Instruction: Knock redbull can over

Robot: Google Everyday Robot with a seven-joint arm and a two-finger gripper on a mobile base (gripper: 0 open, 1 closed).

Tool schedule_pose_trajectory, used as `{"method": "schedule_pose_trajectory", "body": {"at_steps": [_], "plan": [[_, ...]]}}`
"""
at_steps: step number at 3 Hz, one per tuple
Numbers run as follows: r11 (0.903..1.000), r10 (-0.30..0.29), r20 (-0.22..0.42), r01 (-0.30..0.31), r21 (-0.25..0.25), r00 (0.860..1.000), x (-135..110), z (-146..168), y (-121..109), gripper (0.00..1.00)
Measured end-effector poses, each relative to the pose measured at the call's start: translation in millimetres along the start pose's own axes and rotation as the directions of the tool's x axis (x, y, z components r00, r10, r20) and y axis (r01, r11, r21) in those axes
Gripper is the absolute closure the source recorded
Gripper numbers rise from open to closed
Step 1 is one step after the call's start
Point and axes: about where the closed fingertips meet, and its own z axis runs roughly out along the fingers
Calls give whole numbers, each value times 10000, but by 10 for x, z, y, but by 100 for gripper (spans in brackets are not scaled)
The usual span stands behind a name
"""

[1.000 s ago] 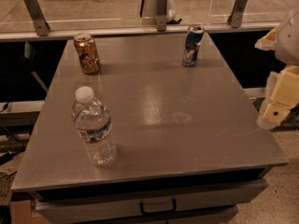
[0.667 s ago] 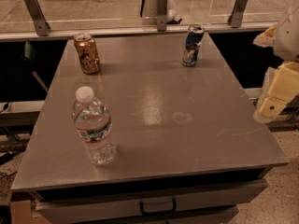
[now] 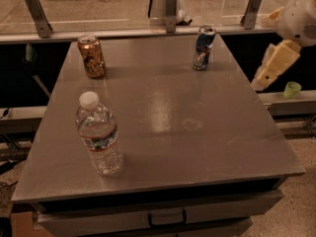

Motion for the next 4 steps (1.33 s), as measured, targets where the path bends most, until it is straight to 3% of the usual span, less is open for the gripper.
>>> {"method": "schedule_pose_trajectory", "body": {"at_steps": [1,2,3,4], "plan": [[9989,393,1232,-361,-286,9916,0,439,-482,0],[9933,982,2216,-819,-819,9702,-95,930,-840,0],[9788,1735,3473,-1223,-1645,9216,-286,1280,-1047,0],[9675,1970,4439,-1000,-2324,8742,-516,1285,-1006,0]]}}
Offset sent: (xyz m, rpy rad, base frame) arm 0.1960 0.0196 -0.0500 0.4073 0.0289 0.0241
